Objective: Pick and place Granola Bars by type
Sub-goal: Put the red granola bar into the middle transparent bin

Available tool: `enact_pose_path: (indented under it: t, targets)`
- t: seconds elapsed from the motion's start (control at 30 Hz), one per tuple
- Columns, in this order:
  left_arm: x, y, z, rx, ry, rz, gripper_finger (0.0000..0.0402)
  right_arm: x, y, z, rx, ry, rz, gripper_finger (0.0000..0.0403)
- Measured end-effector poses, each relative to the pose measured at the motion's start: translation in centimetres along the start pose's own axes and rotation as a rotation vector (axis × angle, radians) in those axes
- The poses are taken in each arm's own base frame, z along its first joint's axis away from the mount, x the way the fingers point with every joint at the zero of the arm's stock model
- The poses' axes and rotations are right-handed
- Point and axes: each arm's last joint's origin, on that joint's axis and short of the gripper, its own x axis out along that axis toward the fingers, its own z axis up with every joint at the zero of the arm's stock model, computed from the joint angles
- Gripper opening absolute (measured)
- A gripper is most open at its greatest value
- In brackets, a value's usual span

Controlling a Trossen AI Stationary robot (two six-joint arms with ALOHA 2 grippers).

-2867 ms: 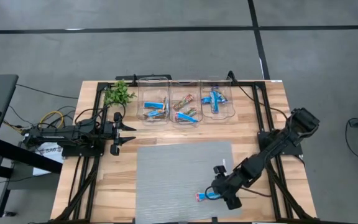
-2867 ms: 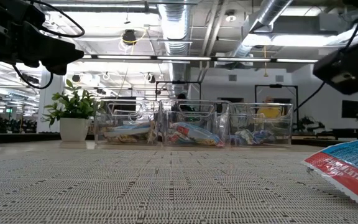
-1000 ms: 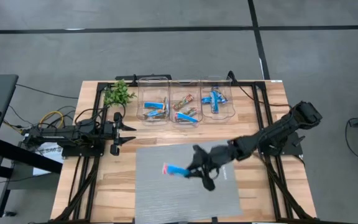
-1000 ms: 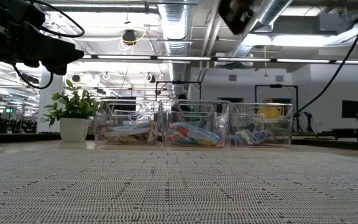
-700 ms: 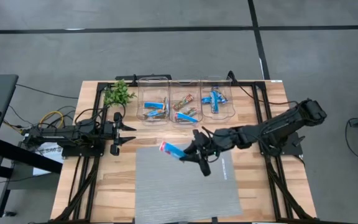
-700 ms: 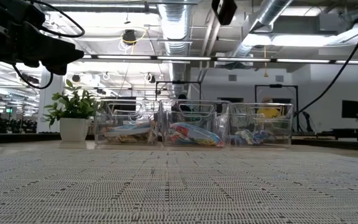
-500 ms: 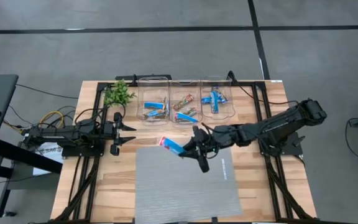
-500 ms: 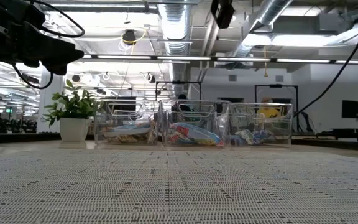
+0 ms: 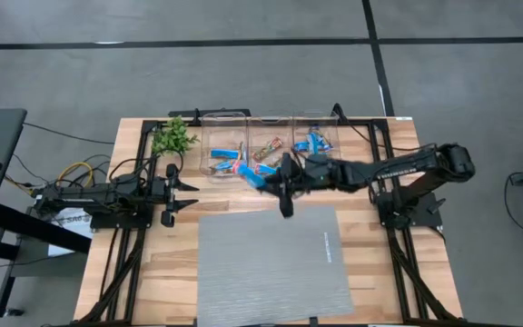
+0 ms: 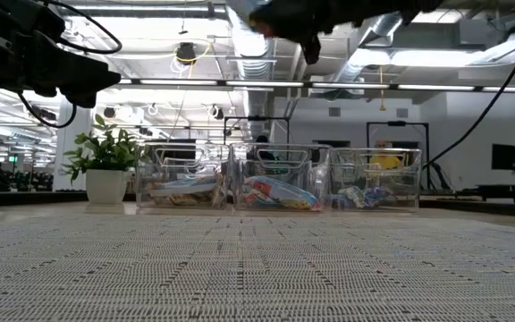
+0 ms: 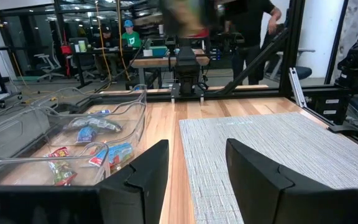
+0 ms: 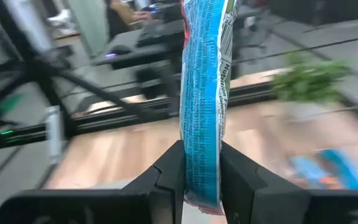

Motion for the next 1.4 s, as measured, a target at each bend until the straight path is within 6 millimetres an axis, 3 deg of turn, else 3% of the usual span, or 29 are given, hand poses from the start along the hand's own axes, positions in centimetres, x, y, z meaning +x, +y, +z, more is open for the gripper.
enact_pose_path:
  t: [0.37,0.57,0.9,1.4]
  targets:
    - [0.0,0.0,0.0,0.0,0.0,0.0,0.0155,-1.4,-9.5,0.6,0.05,0.019,-0.289,0.0068]
    - [0.0,0.0,0.0,0.0,0.0,0.0,0.0155,-2.6,-12.8,0.7,0.078,0.011,-0.394,0.0068]
    - [0.0,0.0,0.0,0.0,0.0,0.0,0.0155,-3.2,-14.1,0.2,0.102,0.065,-0.438,0.0068]
    - [0.0,0.0,0.0,0.0,-0.001,0.0,0.0155,-2.9,-14.1,-4.4,0.185,0.453,-0.448,0.0068]
